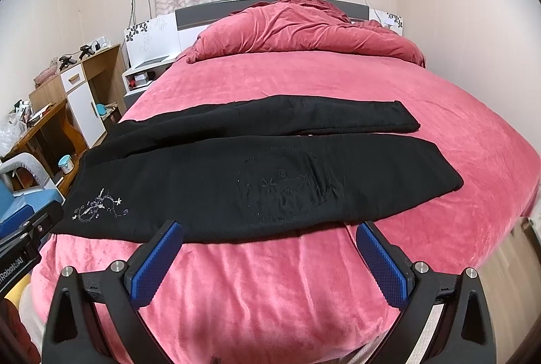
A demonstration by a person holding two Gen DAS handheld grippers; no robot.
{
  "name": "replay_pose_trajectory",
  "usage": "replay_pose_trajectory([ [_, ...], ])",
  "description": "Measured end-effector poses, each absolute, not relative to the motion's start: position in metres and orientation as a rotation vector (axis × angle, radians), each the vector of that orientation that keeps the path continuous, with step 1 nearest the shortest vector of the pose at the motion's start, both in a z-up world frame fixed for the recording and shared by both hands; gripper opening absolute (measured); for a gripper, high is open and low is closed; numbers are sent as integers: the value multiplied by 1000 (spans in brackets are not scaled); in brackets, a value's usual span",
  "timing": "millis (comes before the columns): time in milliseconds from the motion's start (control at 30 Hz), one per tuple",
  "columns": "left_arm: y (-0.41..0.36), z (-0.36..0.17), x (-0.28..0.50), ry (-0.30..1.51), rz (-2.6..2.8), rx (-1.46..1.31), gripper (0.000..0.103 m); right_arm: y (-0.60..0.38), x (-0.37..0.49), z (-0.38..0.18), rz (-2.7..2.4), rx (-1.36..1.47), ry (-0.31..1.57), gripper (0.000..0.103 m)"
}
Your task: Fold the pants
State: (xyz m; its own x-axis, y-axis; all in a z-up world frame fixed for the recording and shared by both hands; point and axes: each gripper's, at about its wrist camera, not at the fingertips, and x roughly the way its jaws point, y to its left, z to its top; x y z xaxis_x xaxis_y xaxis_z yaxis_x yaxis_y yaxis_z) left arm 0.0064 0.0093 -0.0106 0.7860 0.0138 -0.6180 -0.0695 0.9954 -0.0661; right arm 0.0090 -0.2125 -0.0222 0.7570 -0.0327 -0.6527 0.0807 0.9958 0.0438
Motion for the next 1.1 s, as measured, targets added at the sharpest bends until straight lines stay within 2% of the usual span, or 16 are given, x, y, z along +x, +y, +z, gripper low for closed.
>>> replay_pose_trajectory([
  [1100, 11, -15, 9, 684, 42, -95, 73, -215, 11, -26, -61, 76, 726, 103],
])
